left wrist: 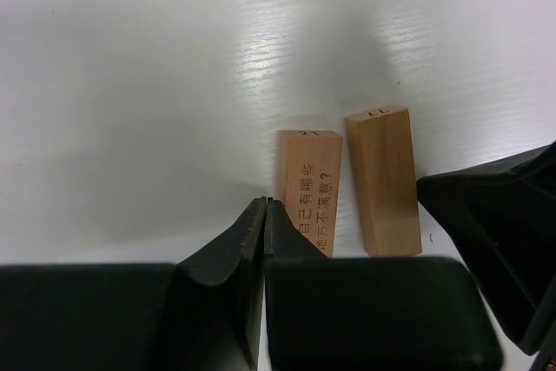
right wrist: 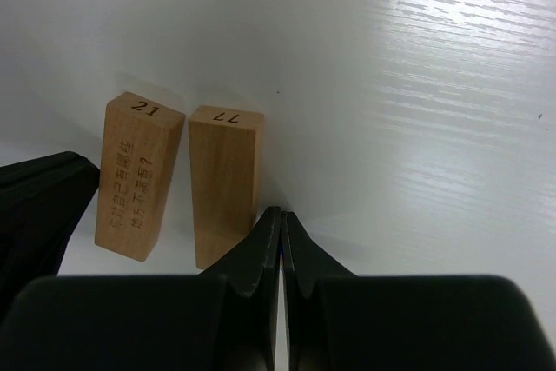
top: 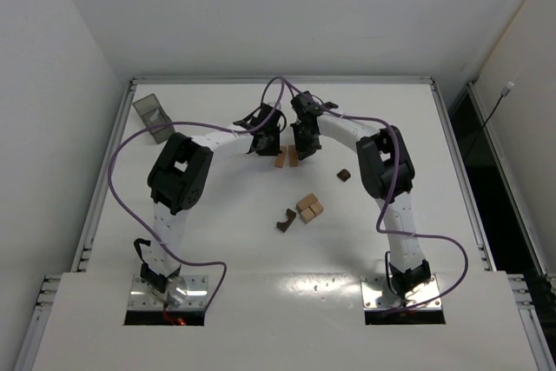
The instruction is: Build the wood block tower
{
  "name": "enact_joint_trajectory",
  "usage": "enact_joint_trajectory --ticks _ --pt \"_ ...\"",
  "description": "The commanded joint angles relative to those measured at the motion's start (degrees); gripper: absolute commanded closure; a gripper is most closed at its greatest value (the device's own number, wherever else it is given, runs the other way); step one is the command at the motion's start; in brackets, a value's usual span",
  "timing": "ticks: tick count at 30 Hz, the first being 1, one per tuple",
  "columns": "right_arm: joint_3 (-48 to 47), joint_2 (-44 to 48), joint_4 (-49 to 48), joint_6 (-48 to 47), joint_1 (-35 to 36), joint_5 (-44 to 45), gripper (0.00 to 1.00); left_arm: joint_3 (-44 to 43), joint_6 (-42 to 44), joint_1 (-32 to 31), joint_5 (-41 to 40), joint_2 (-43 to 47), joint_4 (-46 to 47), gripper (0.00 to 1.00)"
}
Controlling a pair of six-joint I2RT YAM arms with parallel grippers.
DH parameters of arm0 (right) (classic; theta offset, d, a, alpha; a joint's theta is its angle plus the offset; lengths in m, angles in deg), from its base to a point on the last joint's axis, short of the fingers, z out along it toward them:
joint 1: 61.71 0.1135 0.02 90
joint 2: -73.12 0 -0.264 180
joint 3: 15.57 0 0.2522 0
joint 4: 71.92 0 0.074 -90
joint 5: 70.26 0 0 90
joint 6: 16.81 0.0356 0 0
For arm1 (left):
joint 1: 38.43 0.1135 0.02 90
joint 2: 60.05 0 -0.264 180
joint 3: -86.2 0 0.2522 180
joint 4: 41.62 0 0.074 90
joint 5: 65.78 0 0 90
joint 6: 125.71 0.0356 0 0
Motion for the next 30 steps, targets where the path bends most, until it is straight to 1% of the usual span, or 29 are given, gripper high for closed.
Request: enact_joint_trajectory --ticks 1,22,26,29,30 --pt "-2.78 0.20 -0.98 0.84 0.37 -0.58 1.00 -1.85 -0.82 0.11 1.51 -1.25 0.34 1.00" --pt "-2.78 -0.33 -1.51 1.36 2.48 -2.69 1.00 -1.85 -1.34 -0.94 3.36 -1.77 1.93 1.00" --pt "-2.78 -0.33 -1.51 1.36 2.48 -3.21 1.00 -1.85 -1.34 -0.94 4.86 -1.77 2.54 1.00" --pt "-2.78 -0.33 -1.51 1.36 2.48 -2.69 1.00 -1.33 -1.87 -2.08 1.79 -1.25 2.54 1.00" --pt "-2.78 -0.33 -1.51 1.36 2.48 -1.56 1.00 -1.32 -2.48 -2.09 -0.74 -0.46 2.02 1.00"
